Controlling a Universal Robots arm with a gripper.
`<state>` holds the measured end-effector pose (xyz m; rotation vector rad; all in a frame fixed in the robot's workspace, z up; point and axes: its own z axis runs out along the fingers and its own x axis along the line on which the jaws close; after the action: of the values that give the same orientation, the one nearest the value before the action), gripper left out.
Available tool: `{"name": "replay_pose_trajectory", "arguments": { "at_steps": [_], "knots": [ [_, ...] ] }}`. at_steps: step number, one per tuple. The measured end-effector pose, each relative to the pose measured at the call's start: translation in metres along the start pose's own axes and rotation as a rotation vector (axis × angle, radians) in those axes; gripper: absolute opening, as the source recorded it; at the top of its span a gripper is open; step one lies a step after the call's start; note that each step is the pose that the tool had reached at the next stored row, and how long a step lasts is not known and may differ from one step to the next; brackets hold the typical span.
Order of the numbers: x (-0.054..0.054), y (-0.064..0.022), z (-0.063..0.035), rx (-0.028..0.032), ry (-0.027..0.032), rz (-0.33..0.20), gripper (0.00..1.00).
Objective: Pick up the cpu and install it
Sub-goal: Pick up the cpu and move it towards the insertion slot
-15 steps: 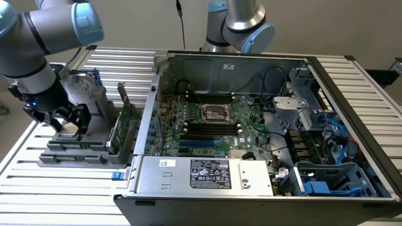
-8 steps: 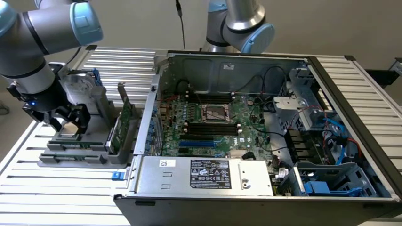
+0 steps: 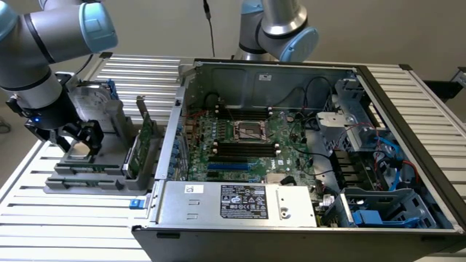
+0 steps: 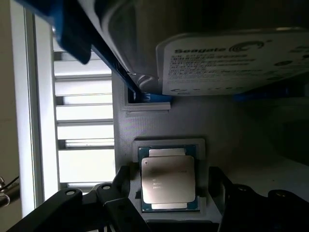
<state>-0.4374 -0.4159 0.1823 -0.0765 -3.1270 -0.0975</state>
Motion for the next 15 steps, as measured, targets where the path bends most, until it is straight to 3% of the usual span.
{"name": "replay_pose_trajectory", "arguments": {
  "at_steps": [11, 14, 15],
  "knots": [
    [0.0001, -0.0001, 0.0008, 0.0001, 0.0001, 0.0, 0.75],
    [0.0001, -0.0001, 0.0008, 0.0, 0.0001, 0.0, 0.61],
    [0.0001, -0.0001, 0.0008, 0.0, 0.0, 0.0, 0.61]
  ]
}}
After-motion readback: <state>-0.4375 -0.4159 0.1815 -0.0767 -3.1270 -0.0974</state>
